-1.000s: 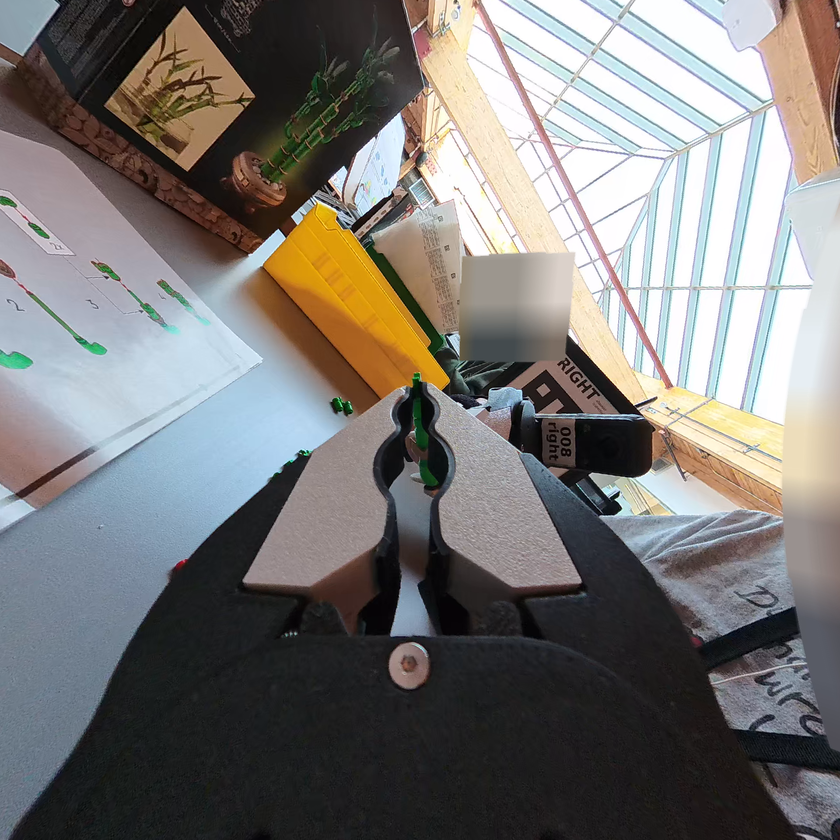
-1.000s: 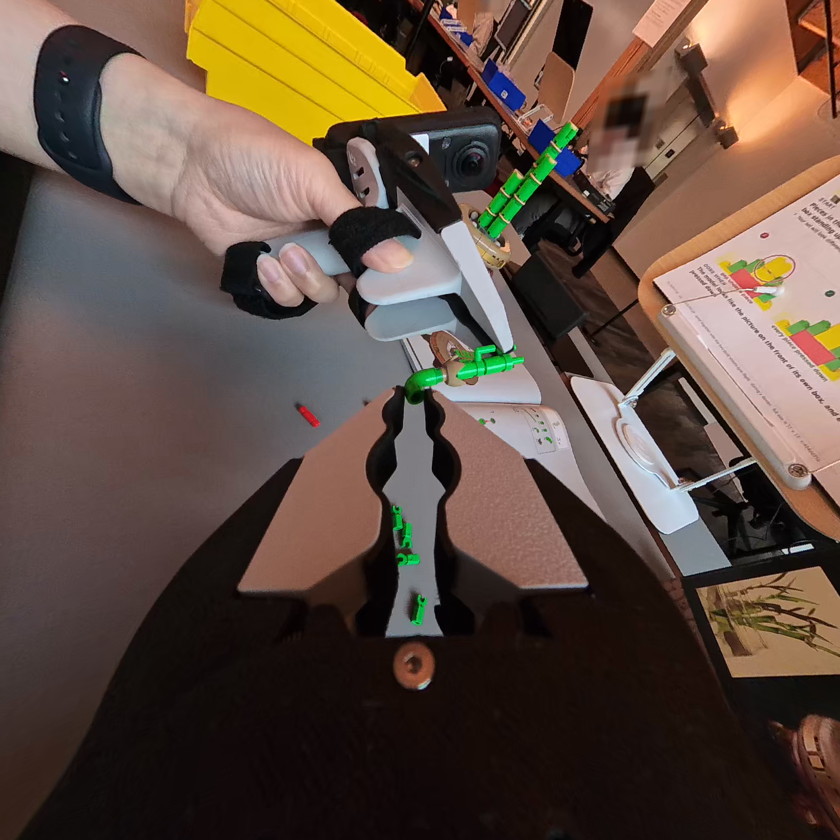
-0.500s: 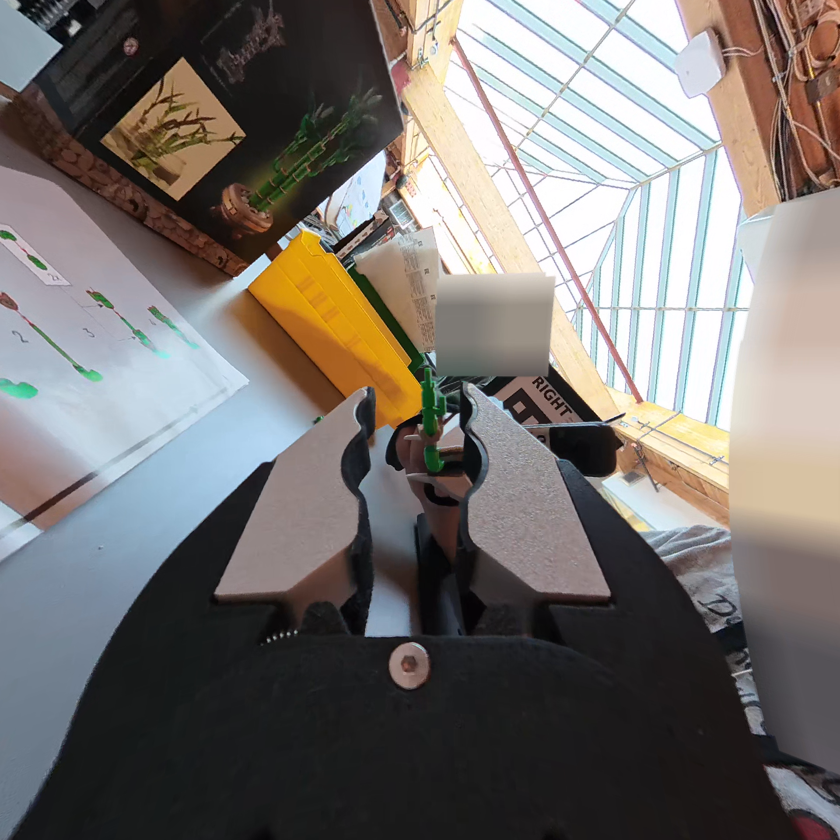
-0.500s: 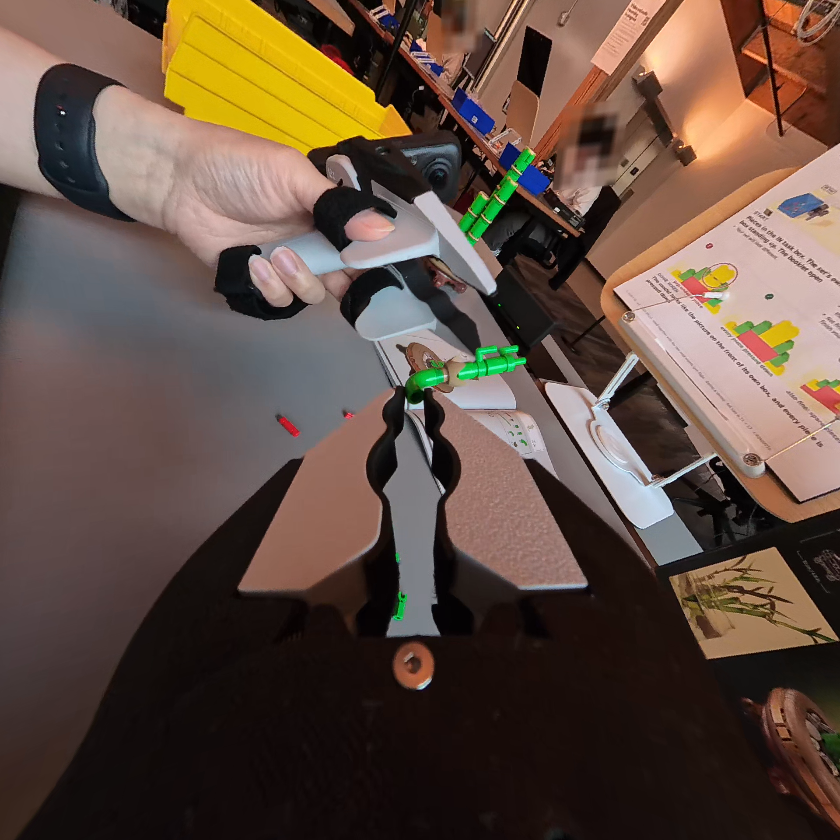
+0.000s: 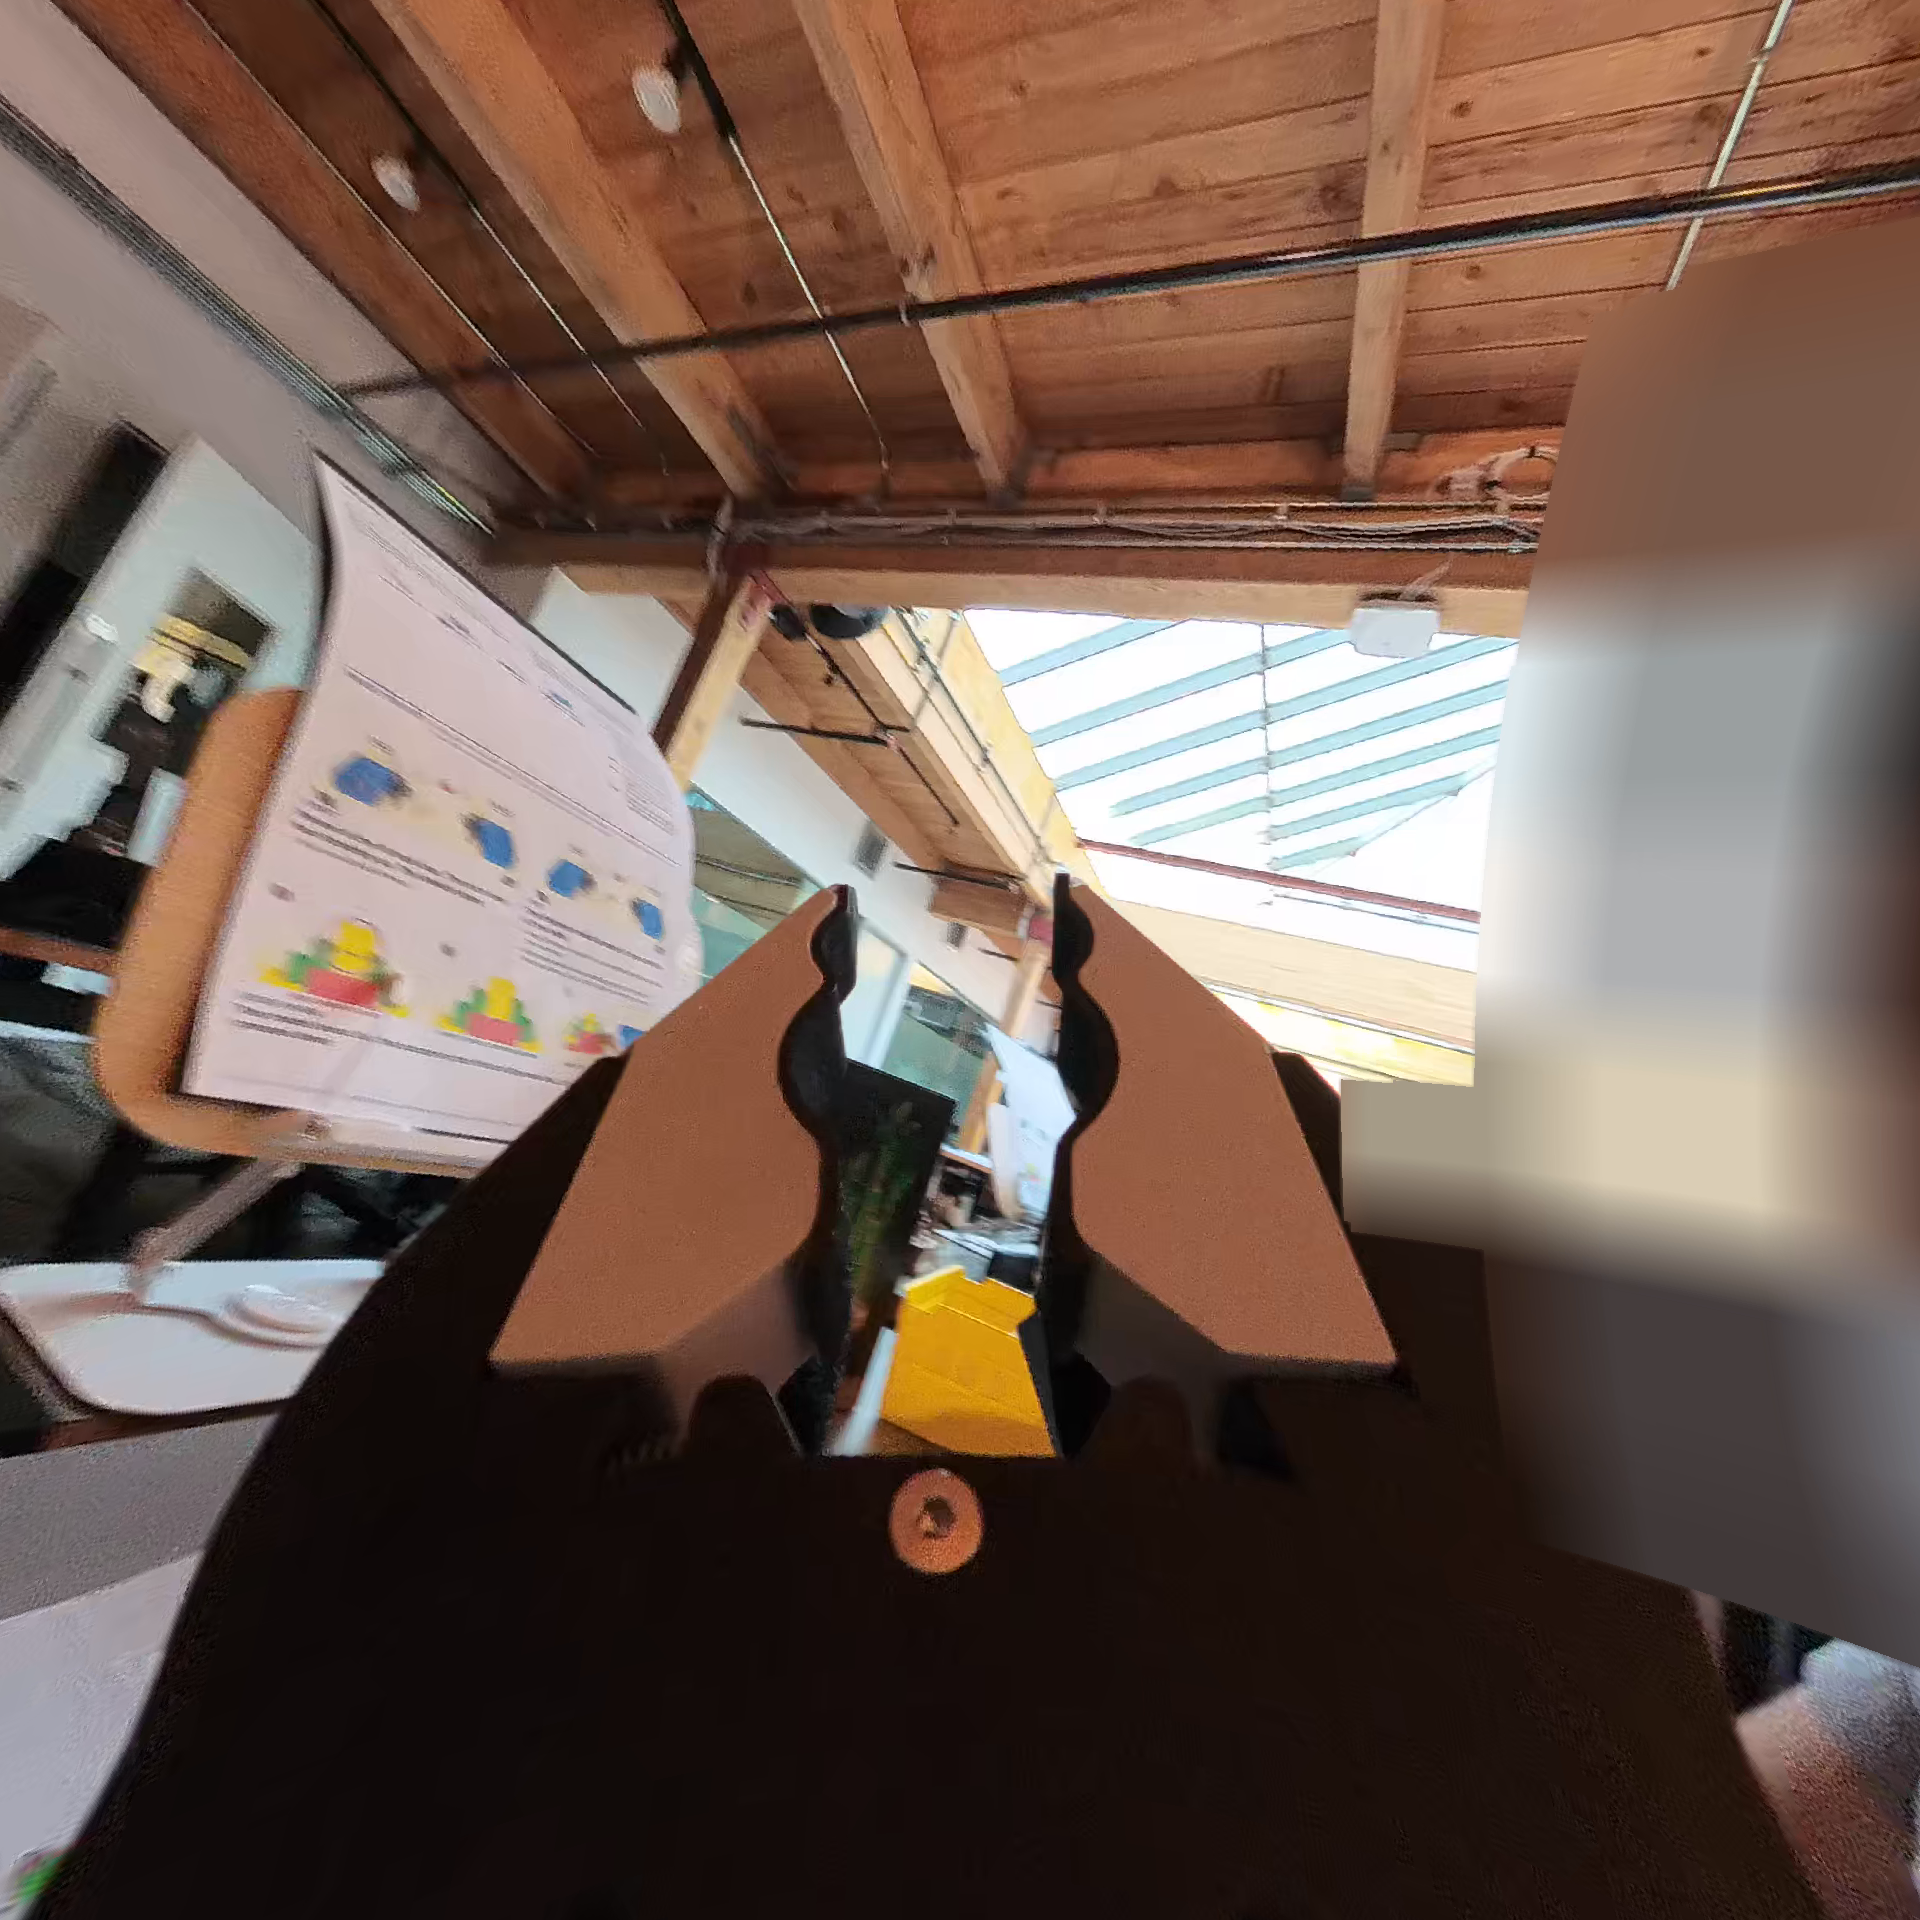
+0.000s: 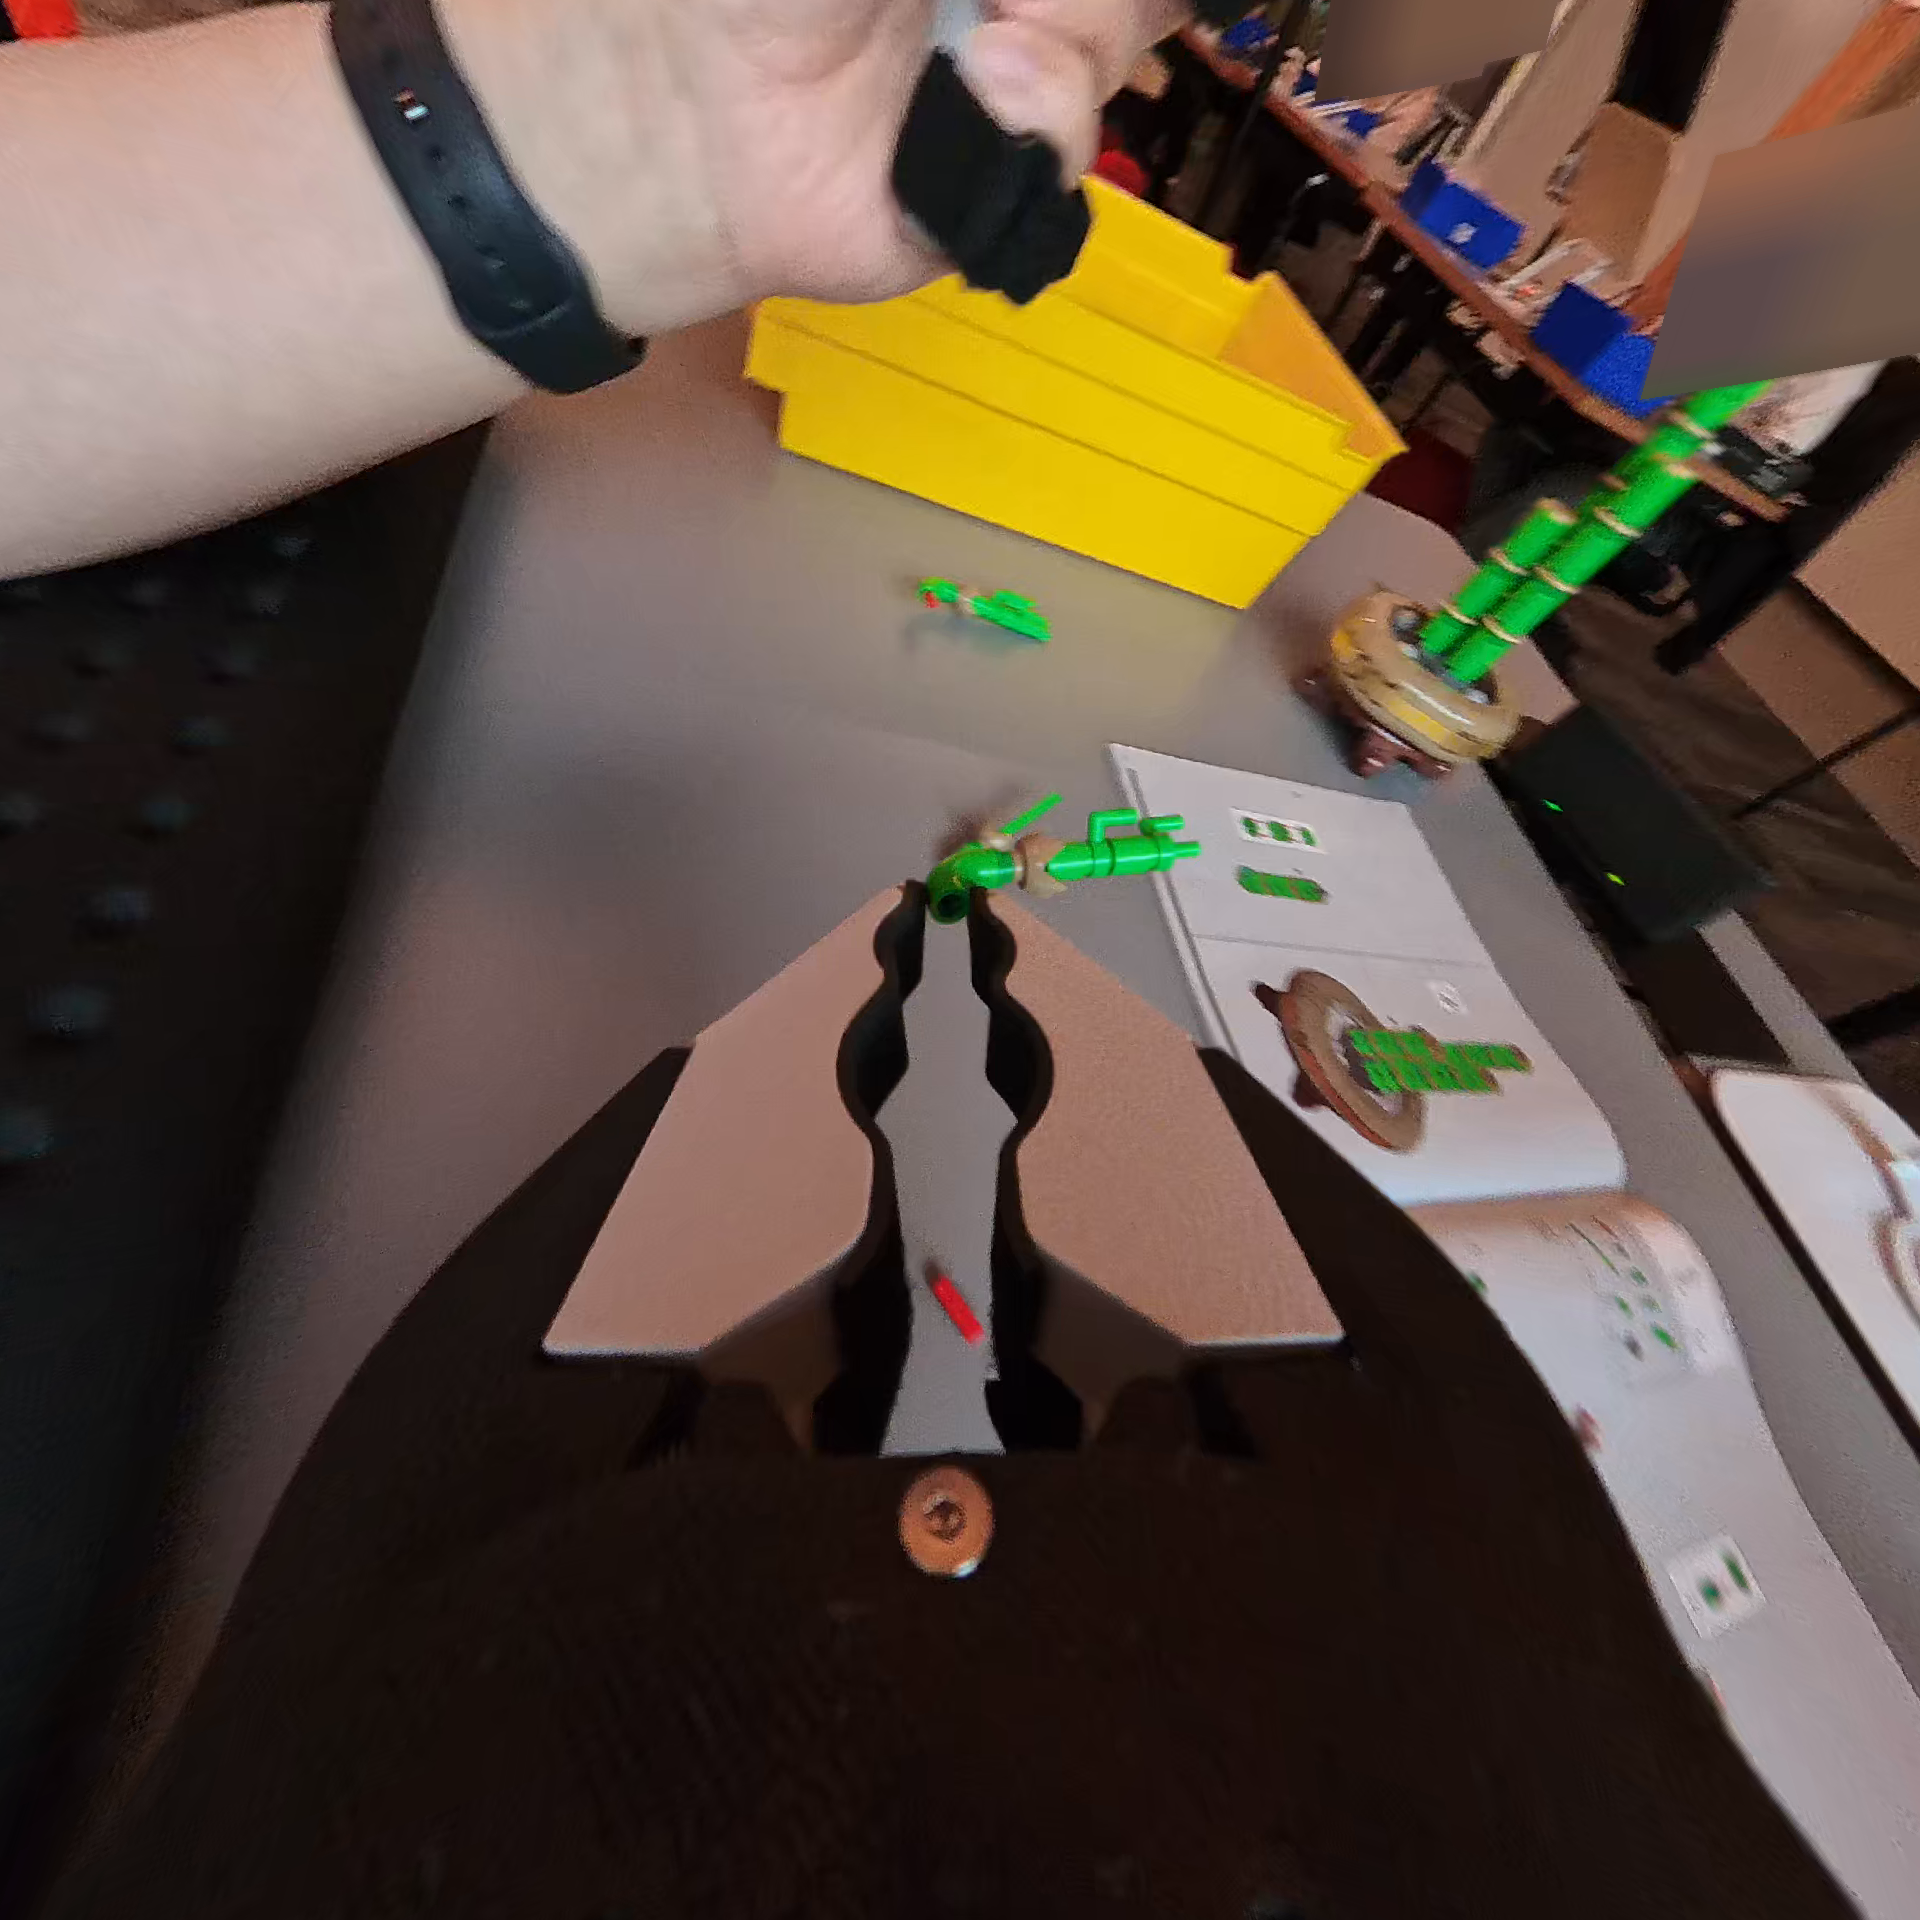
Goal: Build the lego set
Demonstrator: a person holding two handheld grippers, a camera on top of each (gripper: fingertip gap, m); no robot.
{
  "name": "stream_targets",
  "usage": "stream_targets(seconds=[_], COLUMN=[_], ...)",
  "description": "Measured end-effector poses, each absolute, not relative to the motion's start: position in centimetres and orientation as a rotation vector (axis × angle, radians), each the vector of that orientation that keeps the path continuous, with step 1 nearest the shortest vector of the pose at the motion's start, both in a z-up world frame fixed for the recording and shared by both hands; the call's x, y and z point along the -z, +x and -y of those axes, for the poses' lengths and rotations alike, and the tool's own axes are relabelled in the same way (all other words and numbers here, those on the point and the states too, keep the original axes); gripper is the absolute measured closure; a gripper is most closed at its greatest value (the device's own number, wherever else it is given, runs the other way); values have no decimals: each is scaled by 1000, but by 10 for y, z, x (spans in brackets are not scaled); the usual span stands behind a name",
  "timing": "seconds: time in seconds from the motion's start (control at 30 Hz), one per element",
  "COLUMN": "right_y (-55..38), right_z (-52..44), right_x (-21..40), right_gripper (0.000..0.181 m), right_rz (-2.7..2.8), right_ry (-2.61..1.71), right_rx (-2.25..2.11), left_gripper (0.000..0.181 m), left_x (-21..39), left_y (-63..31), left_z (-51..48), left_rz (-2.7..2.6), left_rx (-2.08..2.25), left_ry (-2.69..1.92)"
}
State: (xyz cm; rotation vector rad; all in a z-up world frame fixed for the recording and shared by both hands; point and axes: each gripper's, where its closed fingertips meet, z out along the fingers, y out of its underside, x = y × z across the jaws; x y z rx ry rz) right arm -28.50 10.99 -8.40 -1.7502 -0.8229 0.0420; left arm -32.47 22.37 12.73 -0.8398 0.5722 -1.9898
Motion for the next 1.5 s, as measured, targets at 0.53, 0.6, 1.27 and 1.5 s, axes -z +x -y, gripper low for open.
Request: stream_targets(seconds=[0.53, 0.6, 1.27, 1.5], right_y=[-322, -309, -276, -273], right_z=[-126, -121, -150, -150], right_x=[142, 143, 162, 154], right_gripper=[174, 174, 173, 159], right_rz=[1043, 1003, 969, 937], right_ry=[-1951, -1978, -2131, -2124], right_rx=[-159, -188, -293, -254], left_gripper=[150, 149, 149, 150], left_x=[-108, -106, -93, -92], left_y=[-344, -340, -307, -307], left_z=[-271, -268, -245, -246], left_rz=[-518, -529, -668, -664], left_rx=[1983, 2010, 2117, 2124], left_ry=[-952, -958, -1061, -1063])
